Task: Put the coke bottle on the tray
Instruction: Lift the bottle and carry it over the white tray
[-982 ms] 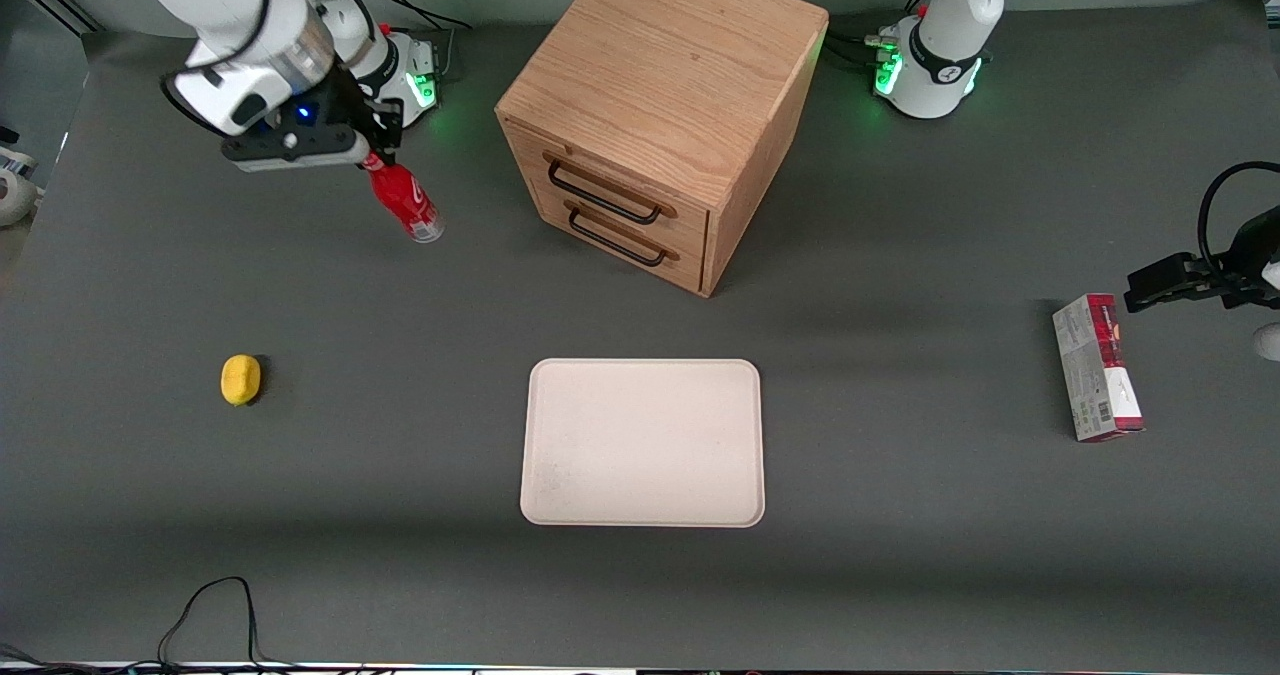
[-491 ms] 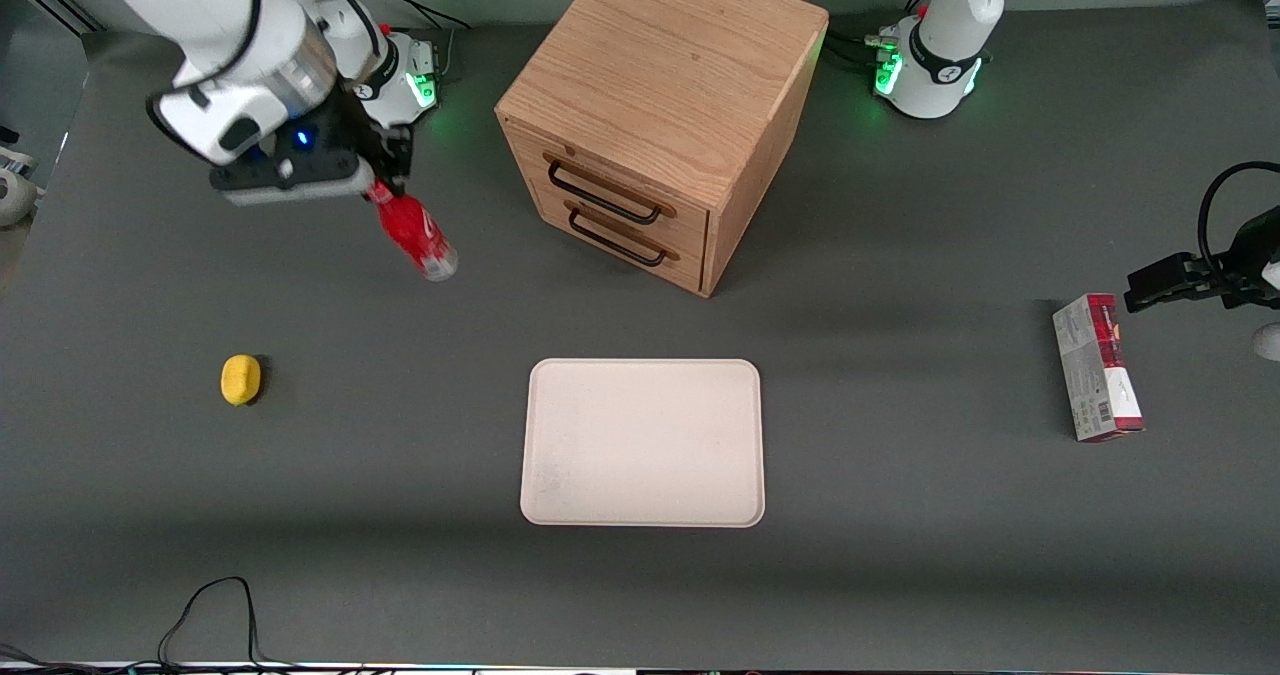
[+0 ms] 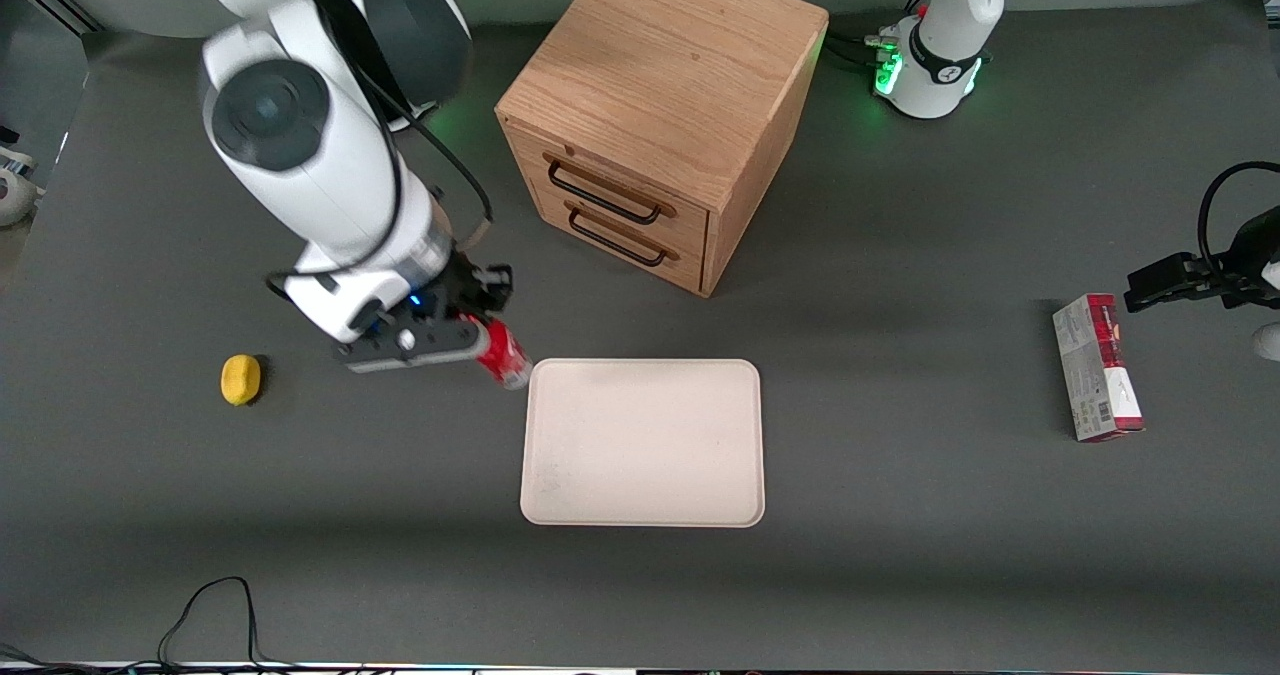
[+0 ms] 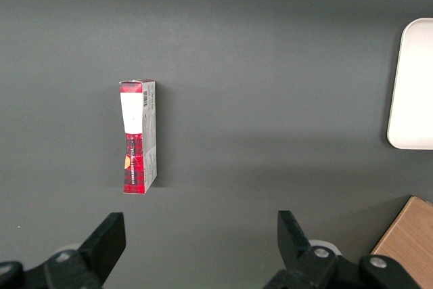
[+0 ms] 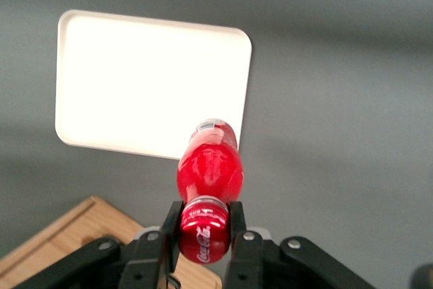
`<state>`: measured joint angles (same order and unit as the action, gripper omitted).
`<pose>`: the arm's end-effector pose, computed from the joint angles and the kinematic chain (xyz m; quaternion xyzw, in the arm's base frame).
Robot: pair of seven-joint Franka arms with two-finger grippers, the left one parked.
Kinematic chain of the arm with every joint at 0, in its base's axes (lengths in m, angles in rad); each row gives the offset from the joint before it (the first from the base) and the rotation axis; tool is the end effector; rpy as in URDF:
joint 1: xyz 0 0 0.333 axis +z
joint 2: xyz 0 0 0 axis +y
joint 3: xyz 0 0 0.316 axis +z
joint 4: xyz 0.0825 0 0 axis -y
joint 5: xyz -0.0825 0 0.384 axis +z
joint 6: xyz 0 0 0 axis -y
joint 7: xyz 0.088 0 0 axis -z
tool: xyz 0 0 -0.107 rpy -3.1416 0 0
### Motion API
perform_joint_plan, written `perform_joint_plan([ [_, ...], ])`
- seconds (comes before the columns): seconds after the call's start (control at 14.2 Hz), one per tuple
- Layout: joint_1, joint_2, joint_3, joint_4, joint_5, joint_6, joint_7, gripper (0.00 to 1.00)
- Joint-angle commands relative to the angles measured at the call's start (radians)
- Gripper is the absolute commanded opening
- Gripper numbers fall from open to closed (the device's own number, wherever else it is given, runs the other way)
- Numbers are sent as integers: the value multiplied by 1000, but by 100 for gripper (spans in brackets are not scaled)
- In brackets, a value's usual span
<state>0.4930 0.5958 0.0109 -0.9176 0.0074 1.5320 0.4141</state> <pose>0.6263 0.3432 0.5473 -0.9990 -0.0441 -0.0054 0.0102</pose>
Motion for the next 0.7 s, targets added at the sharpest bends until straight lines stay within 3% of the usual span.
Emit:
perform_joint_plan([
  [0.0,18,67,7,131,-56,19,5,2],
  [0.14,30,99,6,131,-92,60,0,2],
  [0.63,-4,257,6,128,-90,227,-1,2],
])
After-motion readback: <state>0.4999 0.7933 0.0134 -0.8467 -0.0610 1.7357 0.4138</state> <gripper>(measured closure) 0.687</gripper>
